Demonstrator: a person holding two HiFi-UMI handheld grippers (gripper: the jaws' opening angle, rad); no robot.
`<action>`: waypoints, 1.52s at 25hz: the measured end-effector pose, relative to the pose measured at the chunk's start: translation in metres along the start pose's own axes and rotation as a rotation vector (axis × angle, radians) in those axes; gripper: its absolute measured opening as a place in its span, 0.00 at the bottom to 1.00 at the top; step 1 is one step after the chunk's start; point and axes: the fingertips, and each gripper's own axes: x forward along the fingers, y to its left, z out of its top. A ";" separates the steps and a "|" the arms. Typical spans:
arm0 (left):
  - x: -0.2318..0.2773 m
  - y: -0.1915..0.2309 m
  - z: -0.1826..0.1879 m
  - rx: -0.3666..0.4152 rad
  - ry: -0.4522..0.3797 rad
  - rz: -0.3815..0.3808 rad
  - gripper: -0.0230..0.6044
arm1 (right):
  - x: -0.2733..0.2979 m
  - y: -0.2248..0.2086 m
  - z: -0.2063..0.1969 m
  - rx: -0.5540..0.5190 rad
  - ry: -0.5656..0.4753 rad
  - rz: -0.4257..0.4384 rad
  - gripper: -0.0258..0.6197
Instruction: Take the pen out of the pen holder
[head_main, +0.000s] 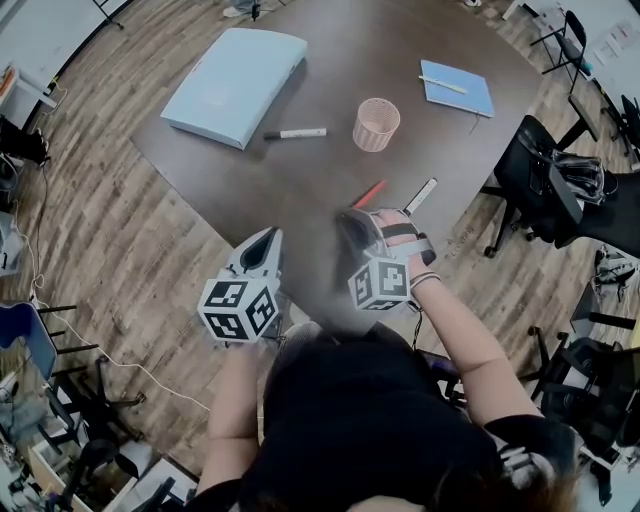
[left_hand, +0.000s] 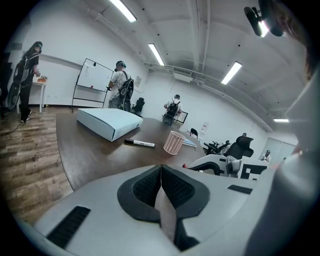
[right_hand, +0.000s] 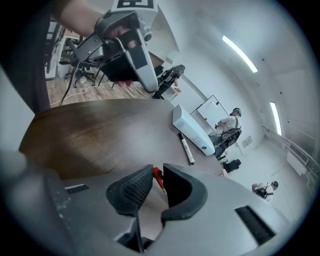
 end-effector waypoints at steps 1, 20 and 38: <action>0.001 0.001 -0.001 -0.007 0.002 -0.001 0.08 | 0.002 0.004 0.000 -0.004 -0.002 0.014 0.16; 0.006 0.015 -0.018 0.006 0.051 0.016 0.08 | 0.013 0.029 0.000 0.125 -0.012 0.168 0.20; 0.007 0.020 -0.022 0.031 0.065 0.040 0.08 | -0.003 0.006 0.002 0.362 -0.035 0.138 0.15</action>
